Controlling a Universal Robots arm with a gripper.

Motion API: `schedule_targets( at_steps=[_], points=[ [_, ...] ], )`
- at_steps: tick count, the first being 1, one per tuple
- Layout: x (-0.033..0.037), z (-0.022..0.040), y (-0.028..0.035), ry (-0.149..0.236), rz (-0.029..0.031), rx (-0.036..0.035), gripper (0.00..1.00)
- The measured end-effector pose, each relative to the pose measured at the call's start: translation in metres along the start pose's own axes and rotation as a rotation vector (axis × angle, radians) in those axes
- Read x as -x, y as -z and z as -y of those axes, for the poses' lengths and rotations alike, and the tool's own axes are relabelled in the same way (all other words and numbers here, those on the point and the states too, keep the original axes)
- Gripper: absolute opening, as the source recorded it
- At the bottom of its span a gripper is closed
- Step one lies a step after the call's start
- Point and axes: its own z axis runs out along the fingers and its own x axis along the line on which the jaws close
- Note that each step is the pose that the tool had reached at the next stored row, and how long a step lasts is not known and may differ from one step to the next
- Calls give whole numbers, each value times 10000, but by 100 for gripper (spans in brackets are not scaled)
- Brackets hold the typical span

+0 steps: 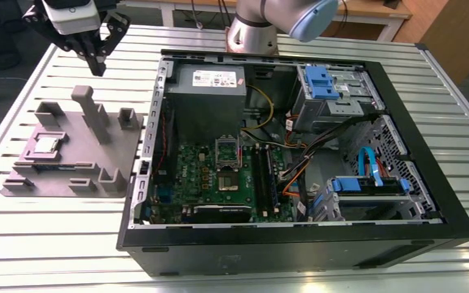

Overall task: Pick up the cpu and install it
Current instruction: 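Reach for the cpu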

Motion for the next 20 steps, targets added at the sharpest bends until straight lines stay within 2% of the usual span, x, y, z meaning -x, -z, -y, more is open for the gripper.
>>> schedule_targets(
  at_steps=[20],
  points=[
    [-88, 7, -3, 1, 0, 0, 11]
  ],
)
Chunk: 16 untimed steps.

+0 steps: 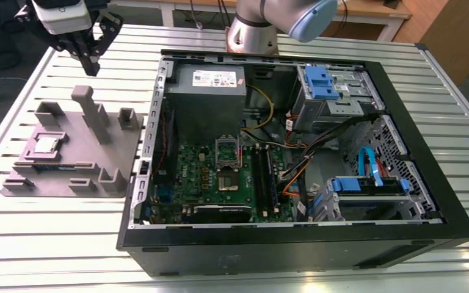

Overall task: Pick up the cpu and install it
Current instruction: 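Reach for the cpu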

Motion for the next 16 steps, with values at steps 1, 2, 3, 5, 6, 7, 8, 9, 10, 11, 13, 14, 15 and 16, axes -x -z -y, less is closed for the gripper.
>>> schedule_targets(
  at_steps=[1, 2, 3, 5, 6, 7, 8, 9, 10, 11, 13, 14, 15, 16],
  points=[
    [-1, 0, 0, 0, 0, -1, 11],
    [-3, 0, 0, -1, 0, 0, 11],
    [-4, 0, 0, 0, 0, 0, 11],
    [-7, 1, 0, -1, 0, 0, 11],
    [-10, 2, 0, -1, 1, 0, 11],
    [-13, 4, 0, -1, 0, -1, 11],
    [-16, 5, 1, -1, -1, -1, 11],
    [-20, 7, 0, -1, 0, 0, 11],
    [-26, 8, 0, -1, 0, -1, 11],
    [-34, 10, 0, -2, -1, -1, 11],
    [-49, 12, 0, -1, 0, 0, 11],
    [-53, 13, 0, 0, 0, -1, 11],
    [-57, 13, 0, 0, 0, 0, 11],
    [-60, 13, -1, 0, 0, 0, 11]
  ],
)
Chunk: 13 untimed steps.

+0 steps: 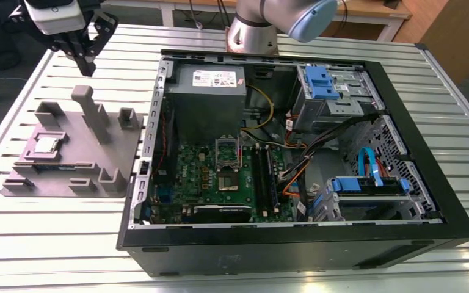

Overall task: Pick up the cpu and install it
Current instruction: 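Reach for the cpu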

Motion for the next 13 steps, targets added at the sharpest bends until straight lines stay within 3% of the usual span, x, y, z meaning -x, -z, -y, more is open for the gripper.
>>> schedule_targets(
  at_steps=[13],
  points=[
    [-54, 4, 0, -1, 0, 0, 11]
  ],
)
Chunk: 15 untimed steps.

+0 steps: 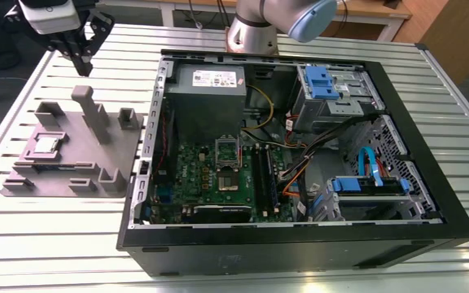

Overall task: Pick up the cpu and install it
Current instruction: 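Reach for the cpu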

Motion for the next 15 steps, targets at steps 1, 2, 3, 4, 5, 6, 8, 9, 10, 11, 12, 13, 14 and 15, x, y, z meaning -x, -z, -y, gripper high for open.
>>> schedule_targets(
  at_steps=[1, 2, 3, 4, 5, 6, 8, 9, 10, 11, 12, 13, 14, 15],
  points=[
    [-10, 1, 0, 0, 0, 0, 11],
    [-21, 2, -1, 0, 1, 1, 11],
    [-30, 2, -2, 0, 1, 1, 11],
    [-39, 3, -2, 0, 0, 0, 11],
    [-47, 4, -2, 0, 0, 1, 11],
    [-53, 4, -3, 0, 0, 1, 11],
    [-56, 5, -3, 1, 0, 0, 11],
    [-57, 4, -3, 0, -1, 0, 11],
    [-58, 5, -3, 0, -1, 0, 11],
    [-58, 5, -3, 0, -1, 0, 11],
    [-58, 5, -3, 0, -1, 0, 11],
    [-58, 5, -3, 0, -1, 0, 11],
    [-58, 5, -3, 0, -1, 0, 11],
    [-58, 5, -3, 0, -1, 0, 11]
  ],
)
